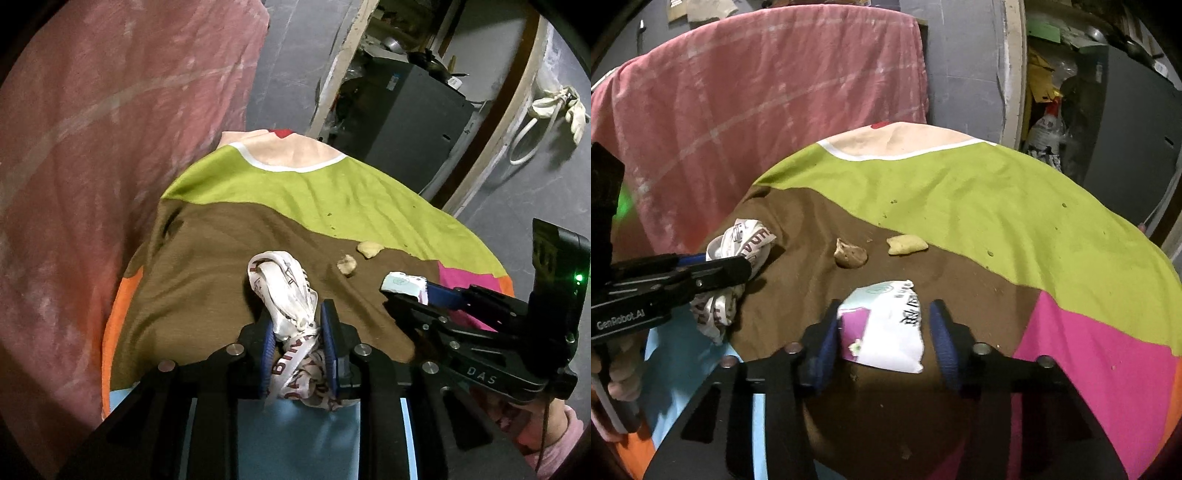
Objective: Collect trash
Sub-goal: 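Grasp the white string bundle with the left gripper while the right gripper grasps the white wrapper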
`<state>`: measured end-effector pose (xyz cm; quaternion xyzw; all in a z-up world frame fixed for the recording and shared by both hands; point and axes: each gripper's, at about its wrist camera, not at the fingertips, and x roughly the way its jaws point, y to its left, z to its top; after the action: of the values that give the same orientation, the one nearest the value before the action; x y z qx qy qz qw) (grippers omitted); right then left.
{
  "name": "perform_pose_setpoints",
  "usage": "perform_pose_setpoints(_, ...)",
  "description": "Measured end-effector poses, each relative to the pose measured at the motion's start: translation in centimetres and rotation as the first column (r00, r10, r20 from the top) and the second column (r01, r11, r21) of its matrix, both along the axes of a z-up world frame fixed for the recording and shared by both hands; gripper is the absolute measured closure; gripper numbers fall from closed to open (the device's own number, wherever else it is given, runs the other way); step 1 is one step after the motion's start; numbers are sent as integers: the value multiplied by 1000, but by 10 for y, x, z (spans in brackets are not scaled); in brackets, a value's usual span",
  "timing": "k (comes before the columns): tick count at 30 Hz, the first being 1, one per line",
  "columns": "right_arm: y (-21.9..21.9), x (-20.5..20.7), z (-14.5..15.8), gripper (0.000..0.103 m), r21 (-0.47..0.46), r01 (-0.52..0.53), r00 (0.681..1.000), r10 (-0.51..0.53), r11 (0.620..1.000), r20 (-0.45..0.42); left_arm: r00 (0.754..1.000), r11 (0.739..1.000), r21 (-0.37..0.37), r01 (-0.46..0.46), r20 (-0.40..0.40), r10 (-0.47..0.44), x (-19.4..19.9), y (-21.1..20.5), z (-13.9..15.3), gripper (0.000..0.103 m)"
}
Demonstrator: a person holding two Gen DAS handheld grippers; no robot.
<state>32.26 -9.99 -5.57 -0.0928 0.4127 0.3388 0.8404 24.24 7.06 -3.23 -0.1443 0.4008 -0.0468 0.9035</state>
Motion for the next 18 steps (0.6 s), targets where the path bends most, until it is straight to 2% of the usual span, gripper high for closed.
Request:
perform_pose_setpoints(6, -12, -8, 7, 66, 41, 27, 999, -28, 999, 22, 999, 999, 19, 27, 30, -28, -4, -15, 6, 87)
perform_pose_setpoints(11, -44, -31, 29, 66, 140, 88, 986, -106, 986, 131, 992, 999, 38, 37, 121, -41, -17, -37, 22, 88)
perform_pose_setpoints(15, -78, -59, 57, 66, 214, 128, 943, -186, 968, 275, 963, 997, 58, 52, 260, -66, -33, -66, 47, 88)
perform_pose_setpoints(18, -106, -81, 83, 66, 258, 159, 882, -255, 953, 397, 925, 997, 48, 66, 372, -79, -44, -89, 69, 88)
